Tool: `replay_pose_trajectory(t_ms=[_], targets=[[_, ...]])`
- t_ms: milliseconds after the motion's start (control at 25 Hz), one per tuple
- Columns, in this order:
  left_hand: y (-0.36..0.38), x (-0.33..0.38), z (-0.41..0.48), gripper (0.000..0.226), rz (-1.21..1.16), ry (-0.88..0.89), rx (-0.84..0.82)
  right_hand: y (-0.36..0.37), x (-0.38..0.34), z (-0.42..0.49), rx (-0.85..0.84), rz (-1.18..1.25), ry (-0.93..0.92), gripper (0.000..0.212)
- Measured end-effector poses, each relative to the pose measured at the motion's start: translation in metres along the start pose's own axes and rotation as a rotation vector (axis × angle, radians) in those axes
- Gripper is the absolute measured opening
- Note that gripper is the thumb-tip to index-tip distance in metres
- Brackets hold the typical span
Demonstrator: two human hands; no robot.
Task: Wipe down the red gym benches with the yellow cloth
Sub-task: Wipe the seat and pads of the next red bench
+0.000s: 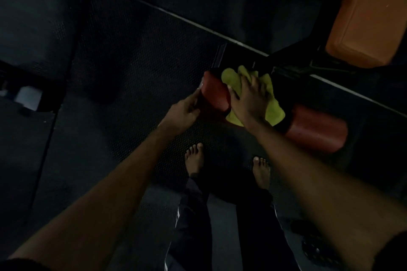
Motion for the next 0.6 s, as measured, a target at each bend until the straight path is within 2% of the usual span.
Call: replay_pose_trajectory(t_ms=[120, 240, 320, 400, 440, 520, 600], targets=[[0.001, -0.009, -0.002, 0.06, -0.097, -0.055, -0.024, 0.002, -0.026, 0.013, -0.127, 0.021, -0.151, 0.058], [0.003, -0.012, -0.006, 0.06, -0.147, -0.092, -0.057, -0.002, -0.007, 0.027, -0.266, 0.113, -0.266, 0.069], [0.007, -0.012, -0.007, 0.064, -0.157, -0.073, -0.102, -0.011, 0.023, 0.035, -0.236, 0.129, -0.132, 0.073], [0.009, -0.011, -0.007, 0.067, -0.174, -0.082, -0.121, -0.016, 0.042, 0.038, -0.164, 0.18, 0.086, 0.07], [0.009, -0.013, -0.005, 0.068, -0.206, -0.1, -0.116, -0.016, 0.041, 0.036, -0.153, 0.19, 0.125, 0.068], [0.009, -0.02, -0.002, 0.068, -0.304, -0.138, -0.111, -0.008, 0.02, 0.03, -0.135, 0.102, 0.065, 0.064], [0.011, -0.024, 0.001, 0.058, -0.423, -0.157, -0.117, 0.002, -0.003, 0.023, -0.092, 0.02, -0.012, 0.061]])
Point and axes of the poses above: each hand's wrist, its own z-axis towards the middle knuckle, its own y-axis out of the palm, x = y × z, the point moved 2 cm from there along z, towards the middle knuckle, and after that the axes turned 8 degrees about -y, right-handed, at the moved point
